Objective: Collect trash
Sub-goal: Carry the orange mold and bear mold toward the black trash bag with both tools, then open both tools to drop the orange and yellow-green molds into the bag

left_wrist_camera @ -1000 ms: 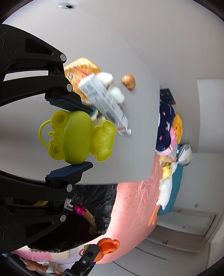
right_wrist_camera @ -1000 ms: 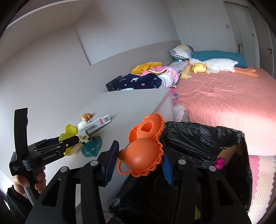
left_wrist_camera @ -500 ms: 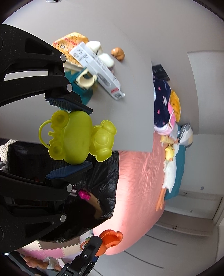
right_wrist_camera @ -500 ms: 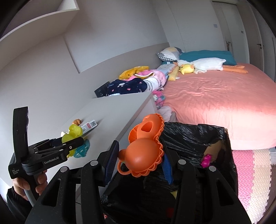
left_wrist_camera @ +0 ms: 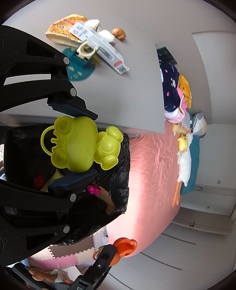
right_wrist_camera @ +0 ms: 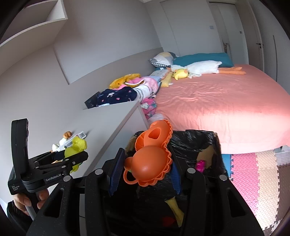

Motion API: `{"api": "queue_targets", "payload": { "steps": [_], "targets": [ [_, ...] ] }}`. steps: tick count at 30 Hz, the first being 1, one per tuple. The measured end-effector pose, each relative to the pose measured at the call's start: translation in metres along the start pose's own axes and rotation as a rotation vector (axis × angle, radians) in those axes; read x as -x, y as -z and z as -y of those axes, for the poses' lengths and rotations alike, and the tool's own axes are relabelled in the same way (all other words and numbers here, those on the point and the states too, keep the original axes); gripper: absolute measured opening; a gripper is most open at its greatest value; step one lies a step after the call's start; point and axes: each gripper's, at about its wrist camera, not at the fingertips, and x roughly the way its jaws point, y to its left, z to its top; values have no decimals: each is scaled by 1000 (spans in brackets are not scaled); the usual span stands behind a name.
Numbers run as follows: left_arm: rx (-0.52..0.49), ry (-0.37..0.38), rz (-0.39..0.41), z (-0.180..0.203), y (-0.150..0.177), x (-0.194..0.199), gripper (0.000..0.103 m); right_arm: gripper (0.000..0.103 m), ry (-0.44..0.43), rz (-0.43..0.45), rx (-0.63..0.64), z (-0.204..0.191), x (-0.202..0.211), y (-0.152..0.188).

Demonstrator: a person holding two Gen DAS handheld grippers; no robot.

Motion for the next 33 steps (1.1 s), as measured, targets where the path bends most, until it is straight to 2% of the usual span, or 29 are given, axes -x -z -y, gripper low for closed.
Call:
{"api": "queue_targets", "payload": {
  "steps": [13,22,23,24,25,26,28,33],
  "targets": [
    [-63,85,-22,43,-8,-14,55,48,68,-5,-43,27,4,3],
    [-95,120,-33,57,-6,-19,56,48,87,-7,-58,35,-1,0],
    [-97,140,-29,57,-7,-17,63,49,88,-4,-62,36,-1,-3],
    [-99,150,-30,58,-7,-17,74,61,95,-2,-61,36,-1,-5],
    [-98,150,-24,58,-8,-15,99,72,108,6,-63,36,-1,-6],
    [-94,141,-8,58,-8,-13,97,86,127,25,-69,36,2,-8],
    [-99,145,-3,57,-10,-11,97,87,145,62,-78,37,7,-10],
    [-72,130,-14,50,-13,-14,97,87,154,64,-107,45,9,-13]
  ]
}}
